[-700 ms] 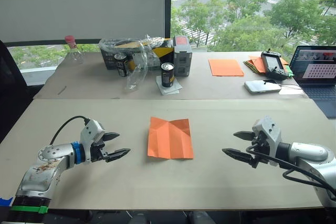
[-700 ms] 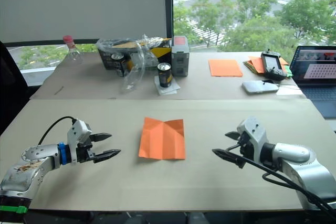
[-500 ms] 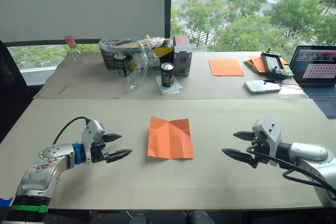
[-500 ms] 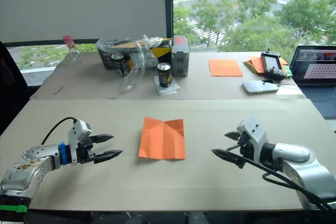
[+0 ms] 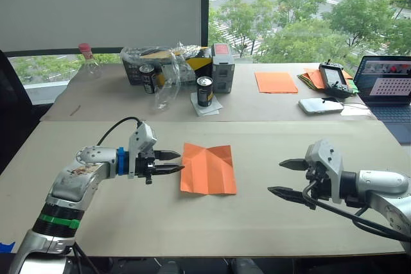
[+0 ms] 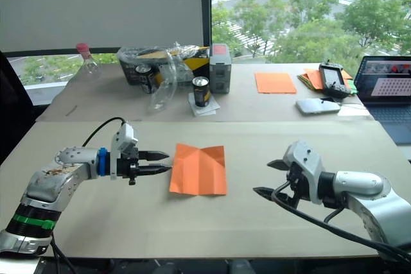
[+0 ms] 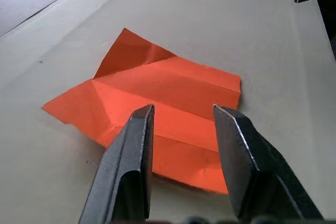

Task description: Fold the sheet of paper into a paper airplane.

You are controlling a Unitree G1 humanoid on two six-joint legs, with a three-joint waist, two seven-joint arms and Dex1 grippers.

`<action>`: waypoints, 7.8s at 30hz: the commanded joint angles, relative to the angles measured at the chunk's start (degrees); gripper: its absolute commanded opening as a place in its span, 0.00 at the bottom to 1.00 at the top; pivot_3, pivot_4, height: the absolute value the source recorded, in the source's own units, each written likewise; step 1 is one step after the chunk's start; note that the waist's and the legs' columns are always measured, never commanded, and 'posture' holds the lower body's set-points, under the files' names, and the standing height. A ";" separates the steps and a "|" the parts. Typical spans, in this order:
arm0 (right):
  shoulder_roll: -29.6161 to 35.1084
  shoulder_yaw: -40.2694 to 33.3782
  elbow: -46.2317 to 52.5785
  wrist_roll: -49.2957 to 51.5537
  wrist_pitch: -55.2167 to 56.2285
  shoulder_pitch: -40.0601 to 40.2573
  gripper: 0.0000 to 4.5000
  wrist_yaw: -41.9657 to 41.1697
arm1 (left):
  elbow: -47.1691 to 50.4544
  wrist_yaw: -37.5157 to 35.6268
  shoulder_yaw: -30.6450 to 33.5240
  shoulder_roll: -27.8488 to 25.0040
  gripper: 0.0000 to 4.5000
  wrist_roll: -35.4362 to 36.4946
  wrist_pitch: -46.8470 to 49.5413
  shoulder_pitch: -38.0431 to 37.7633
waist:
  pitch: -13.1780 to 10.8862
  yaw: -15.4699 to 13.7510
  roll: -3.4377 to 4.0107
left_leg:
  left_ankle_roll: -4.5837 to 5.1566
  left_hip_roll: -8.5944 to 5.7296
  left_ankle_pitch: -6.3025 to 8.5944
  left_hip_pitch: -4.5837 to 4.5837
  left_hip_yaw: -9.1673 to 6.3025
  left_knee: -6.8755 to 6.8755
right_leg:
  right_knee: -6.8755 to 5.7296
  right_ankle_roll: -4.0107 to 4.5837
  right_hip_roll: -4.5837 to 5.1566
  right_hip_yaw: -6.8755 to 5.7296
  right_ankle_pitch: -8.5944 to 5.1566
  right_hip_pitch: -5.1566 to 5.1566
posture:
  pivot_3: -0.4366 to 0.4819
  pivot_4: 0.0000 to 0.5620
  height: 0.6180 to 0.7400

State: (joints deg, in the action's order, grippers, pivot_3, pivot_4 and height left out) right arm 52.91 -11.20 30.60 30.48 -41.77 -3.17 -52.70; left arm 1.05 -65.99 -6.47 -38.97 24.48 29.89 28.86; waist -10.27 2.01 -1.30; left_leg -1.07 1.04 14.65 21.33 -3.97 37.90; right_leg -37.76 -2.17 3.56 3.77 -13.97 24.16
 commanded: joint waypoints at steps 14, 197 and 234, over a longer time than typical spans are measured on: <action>-3.74 2.73 2.90 -4.74 2.32 1.75 1.00 8.38 | -15.04 6.02 -10.04 8.84 0.00 -15.26 -4.03 5.97 | 0.01 0.35 -0.02 | 0.01 -0.05 0.00 0.12 -0.10 0.14 | 0.05 -0.09 -0.02 0.03 0.05 0.01 | 0.48 0.27 0.84; -22.37 23.17 -8.09 -5.80 -5.67 -21.93 0.00 -6.36 | -8.46 9.74 7.51 4.90 0.00 -2.75 -4.30 -6.30 | 0.70 0.28 -0.13 | 0.00 -0.07 -0.01 0.11 -0.44 0.01 | 0.10 -0.11 -0.06 -0.06 0.04 0.01 | 0.48 0.27 0.84; -13.38 5.22 1.84 1.33 -11.40 -14.68 0.00 10.67 | -33.37 5.13 -14.69 29.23 0.00 -20.53 -14.14 9.82 | 0.69 -1.57 -0.18 | 0.00 -0.23 -0.01 0.22 -0.50 0.06 | 0.37 -0.22 -0.04 -0.02 0.09 -0.26 | 0.48 0.27 0.84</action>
State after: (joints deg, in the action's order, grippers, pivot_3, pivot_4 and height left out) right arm 38.80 -3.79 29.95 30.53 -52.50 -17.51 -42.69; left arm -30.51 -60.62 -17.50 -10.76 6.43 15.09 39.75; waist -9.59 0.45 -1.48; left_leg -1.07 0.79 14.64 21.56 -4.50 37.96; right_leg -37.31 -2.43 3.53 3.75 -13.86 23.86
